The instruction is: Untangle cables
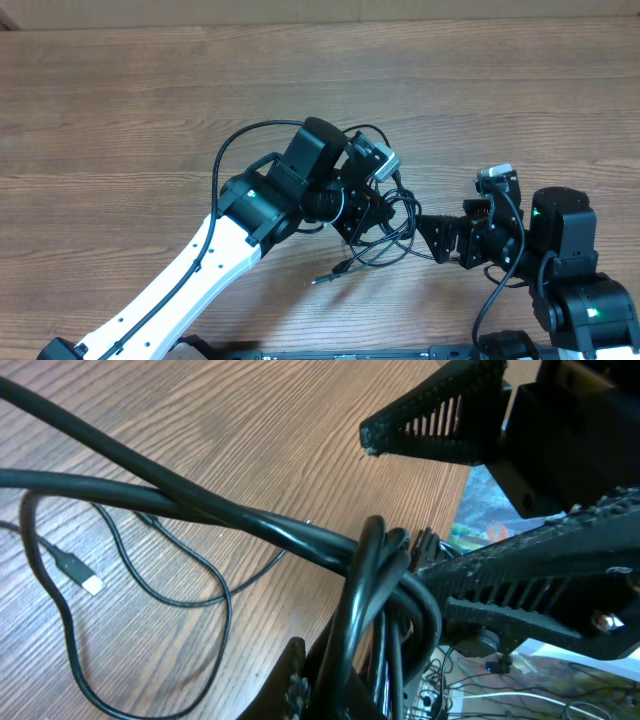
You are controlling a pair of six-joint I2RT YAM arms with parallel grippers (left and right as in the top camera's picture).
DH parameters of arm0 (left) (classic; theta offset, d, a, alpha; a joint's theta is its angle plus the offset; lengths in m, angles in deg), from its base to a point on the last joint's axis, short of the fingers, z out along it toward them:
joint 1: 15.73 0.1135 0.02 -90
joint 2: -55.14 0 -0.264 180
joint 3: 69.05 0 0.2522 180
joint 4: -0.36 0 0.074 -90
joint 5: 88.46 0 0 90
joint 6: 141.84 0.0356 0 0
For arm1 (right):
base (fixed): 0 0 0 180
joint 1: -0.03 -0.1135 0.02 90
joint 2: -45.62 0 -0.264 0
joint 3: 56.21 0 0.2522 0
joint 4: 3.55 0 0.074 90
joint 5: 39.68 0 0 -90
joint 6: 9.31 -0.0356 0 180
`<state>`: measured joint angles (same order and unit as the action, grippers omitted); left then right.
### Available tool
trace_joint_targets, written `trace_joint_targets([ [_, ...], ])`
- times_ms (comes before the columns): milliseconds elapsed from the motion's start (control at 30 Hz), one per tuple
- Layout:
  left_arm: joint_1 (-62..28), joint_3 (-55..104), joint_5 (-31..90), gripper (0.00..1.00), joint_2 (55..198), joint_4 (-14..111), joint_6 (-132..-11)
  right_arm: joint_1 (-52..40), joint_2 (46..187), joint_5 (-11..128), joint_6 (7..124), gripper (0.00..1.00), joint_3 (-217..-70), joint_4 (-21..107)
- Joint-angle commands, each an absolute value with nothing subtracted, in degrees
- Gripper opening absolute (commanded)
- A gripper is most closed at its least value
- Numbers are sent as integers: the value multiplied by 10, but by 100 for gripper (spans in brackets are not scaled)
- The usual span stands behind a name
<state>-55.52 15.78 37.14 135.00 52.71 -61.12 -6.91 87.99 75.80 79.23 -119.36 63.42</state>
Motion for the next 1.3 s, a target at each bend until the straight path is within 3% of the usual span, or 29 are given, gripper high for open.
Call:
trace_joint_targets([
  [0,-577,165,416,4,1353,514,-599,-72,878,770,797,100,-1194,626],
  [433,-613,165,402,4,1355,508,-600,-72,878,773,797,100,-1194,604],
  [667,-619,165,430,4,1355,509,-600,-72,878,701,796,100,-1194,598],
  [1267,-619,165,631,4,1355,482,-581,-71,918,507,681,100,-1194,610],
])
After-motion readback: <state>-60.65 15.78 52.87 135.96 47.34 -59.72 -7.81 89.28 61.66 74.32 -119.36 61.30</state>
